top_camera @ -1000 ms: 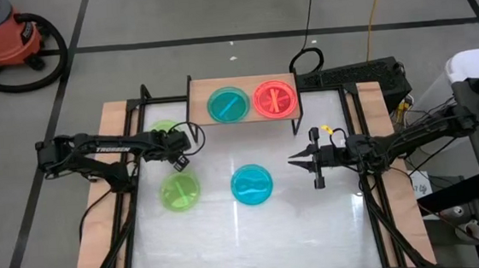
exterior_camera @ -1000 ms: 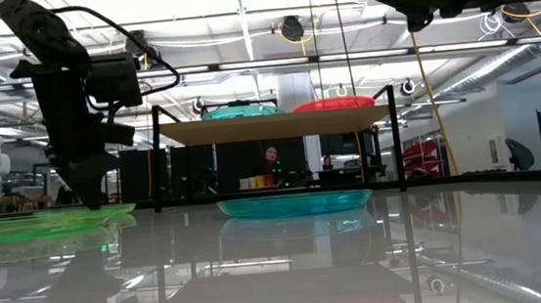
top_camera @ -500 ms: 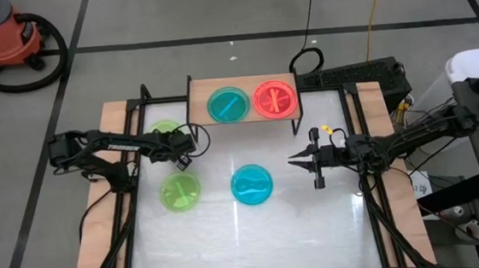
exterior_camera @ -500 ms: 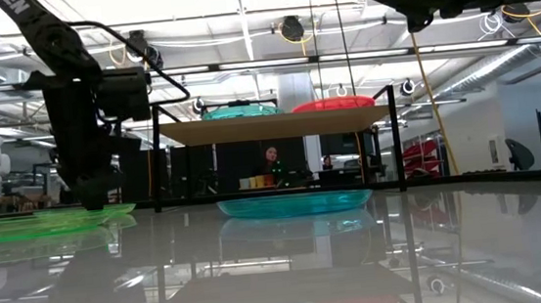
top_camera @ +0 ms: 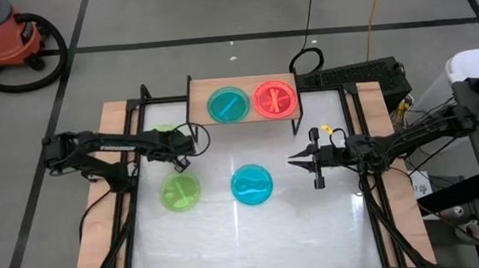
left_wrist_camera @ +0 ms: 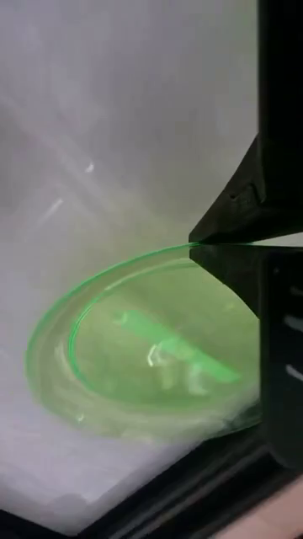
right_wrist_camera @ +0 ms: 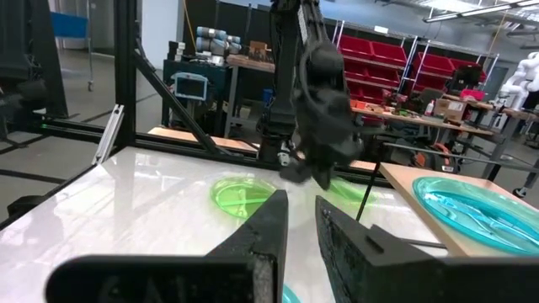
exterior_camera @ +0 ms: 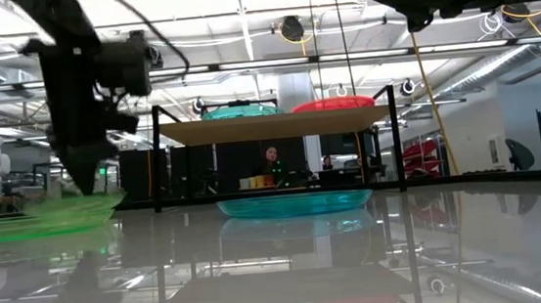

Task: Place and stack plates onto a shelf
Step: Stack the top green plate on top of the blue plate on the shelf

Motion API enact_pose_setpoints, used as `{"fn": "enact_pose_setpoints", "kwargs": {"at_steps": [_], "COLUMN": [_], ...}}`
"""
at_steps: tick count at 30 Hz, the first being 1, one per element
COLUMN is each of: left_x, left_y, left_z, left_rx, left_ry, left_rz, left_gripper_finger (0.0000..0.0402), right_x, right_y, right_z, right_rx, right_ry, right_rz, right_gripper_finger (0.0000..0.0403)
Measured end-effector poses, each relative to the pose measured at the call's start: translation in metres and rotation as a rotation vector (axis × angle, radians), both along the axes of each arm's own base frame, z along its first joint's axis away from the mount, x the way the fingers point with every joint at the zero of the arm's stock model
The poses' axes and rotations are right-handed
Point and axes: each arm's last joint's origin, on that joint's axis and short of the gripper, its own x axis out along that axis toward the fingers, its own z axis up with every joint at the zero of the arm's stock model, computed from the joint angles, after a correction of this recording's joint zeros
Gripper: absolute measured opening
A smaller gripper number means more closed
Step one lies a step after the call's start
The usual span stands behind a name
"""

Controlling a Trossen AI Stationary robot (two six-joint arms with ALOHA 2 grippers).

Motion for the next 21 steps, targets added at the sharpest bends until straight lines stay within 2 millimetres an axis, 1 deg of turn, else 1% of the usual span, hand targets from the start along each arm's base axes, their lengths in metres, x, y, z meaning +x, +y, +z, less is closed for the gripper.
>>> {"fn": "enact_pose_setpoints", "kwargs": {"at_steps": [4,7,11,13,15,17,19,21], "left_x": [0.008,0.012,0.018,0.022,0.027,0.032,0.037,0.044], "left_y": [-0.023,-0.045,-0.077,-0.091,-0.102,-0.105,-0.103,-0.096], "left_z": [0.039,0.065,0.098,0.114,0.131,0.144,0.155,0.164], "left_rx": [-0.026,-0.105,-0.193,-0.198,-0.142,-0.024,0.114,0.199], "left_ry": [-0.063,-0.111,-0.189,-0.233,-0.289,-0.330,-0.362,-0.396], "left_rz": [-0.088,-0.202,-0.447,-0.580,-0.693,-0.770,-0.795,-0.815], "left_gripper_finger": [0.0003,0.0002,0.0001,0.0001,0.0001,0.0001,0.0001,0.0001], "right_x": [0.000,0.000,0.000,0.000,0.000,0.000,0.000,0.000], "right_y": [0.000,0.000,0.000,0.000,0.000,0.000,0.000,0.000], "right_z": [0.000,0.000,0.000,0.000,0.001,0.001,0.002,0.002], "right_rx": [0.000,0.001,0.002,0.002,0.002,0.002,0.004,0.004], "right_ry": [0.000,-0.001,-0.001,-0.003,-0.005,-0.010,-0.020,-0.024], "right_rz": [0.000,0.000,0.000,0.000,0.000,0.000,0.000,0.000], "right_gripper_finger": [0.0047,0.0047,0.0047,0.0047,0.0047,0.0047,0.0047,0.0047]}}
